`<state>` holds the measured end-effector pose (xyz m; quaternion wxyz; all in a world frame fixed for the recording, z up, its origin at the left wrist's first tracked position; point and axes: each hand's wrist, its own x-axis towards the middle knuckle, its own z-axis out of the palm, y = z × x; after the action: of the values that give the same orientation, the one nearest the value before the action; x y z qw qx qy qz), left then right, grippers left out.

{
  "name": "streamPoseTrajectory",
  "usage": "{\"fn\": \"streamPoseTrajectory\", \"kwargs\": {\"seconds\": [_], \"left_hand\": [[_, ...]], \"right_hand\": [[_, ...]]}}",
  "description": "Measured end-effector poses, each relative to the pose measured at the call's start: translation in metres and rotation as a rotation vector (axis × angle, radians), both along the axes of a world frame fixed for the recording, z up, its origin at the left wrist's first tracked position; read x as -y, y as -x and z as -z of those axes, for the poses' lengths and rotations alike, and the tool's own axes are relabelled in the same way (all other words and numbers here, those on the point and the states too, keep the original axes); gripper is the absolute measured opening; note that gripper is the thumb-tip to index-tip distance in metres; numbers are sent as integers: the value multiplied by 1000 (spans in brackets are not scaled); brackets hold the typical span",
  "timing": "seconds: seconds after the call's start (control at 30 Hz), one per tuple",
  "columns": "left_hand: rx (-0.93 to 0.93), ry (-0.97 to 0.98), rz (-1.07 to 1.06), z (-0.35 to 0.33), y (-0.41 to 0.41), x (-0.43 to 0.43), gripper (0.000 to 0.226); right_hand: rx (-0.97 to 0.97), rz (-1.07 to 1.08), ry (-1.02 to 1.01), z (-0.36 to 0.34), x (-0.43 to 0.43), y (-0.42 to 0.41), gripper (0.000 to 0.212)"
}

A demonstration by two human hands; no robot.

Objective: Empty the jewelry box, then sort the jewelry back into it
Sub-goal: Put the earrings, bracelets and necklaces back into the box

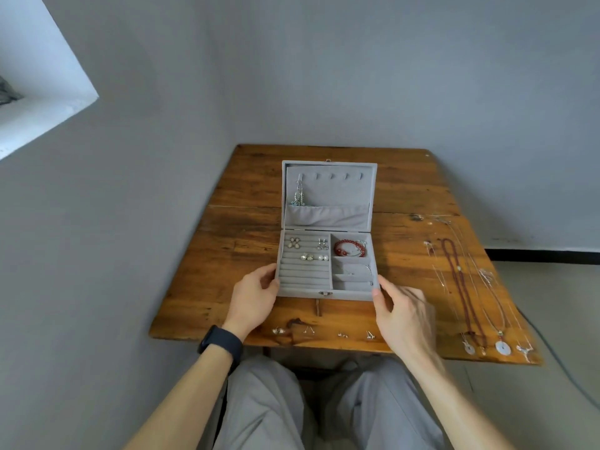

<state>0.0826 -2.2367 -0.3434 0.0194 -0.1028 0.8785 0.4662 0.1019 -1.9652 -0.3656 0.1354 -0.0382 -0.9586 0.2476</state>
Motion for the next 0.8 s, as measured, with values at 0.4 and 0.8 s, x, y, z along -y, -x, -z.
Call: {"fn": "streamPoseTrajectory", "kwargs": {"seconds": [0.4,0.8], "left_hand": [[-76,6,-164,-2,-32,-21,35],[-214,165,-7,19,-89,9,28]], "right_hand": [[-45,37,-5,1,4,-10,32],[-158,-322,-37,11,80,-64,29]]}}
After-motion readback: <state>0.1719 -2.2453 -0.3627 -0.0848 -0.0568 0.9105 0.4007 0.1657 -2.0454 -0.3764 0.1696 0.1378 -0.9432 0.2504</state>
